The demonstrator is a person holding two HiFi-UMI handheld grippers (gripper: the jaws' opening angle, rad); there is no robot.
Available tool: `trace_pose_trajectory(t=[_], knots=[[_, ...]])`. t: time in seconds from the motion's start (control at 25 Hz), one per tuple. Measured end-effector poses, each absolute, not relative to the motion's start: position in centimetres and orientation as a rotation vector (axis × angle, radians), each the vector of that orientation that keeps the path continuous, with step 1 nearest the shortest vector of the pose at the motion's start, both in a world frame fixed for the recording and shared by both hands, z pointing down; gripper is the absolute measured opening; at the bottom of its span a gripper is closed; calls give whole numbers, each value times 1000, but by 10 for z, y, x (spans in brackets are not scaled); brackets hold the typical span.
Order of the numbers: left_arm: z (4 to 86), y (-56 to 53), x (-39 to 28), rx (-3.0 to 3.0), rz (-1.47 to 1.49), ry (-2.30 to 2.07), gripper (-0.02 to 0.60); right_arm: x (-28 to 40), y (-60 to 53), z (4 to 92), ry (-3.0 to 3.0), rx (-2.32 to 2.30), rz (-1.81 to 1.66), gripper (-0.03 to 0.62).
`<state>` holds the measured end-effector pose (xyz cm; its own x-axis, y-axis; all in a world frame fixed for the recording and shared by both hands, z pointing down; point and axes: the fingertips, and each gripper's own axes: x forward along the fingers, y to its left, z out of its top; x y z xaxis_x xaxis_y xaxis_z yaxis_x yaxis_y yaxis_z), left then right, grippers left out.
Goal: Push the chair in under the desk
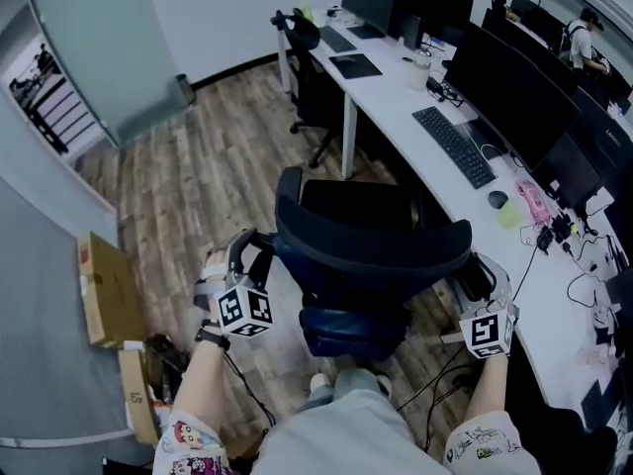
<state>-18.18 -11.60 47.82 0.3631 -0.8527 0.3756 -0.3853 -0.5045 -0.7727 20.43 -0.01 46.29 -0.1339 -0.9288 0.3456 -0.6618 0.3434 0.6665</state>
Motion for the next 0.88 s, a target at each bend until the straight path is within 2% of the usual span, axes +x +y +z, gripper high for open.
trace_pose_trajectory(t=[0.88], knots=[[477,-250,-144,-2052,-1044,822,222,220,-82,465,-1753,1500,-346,238]])
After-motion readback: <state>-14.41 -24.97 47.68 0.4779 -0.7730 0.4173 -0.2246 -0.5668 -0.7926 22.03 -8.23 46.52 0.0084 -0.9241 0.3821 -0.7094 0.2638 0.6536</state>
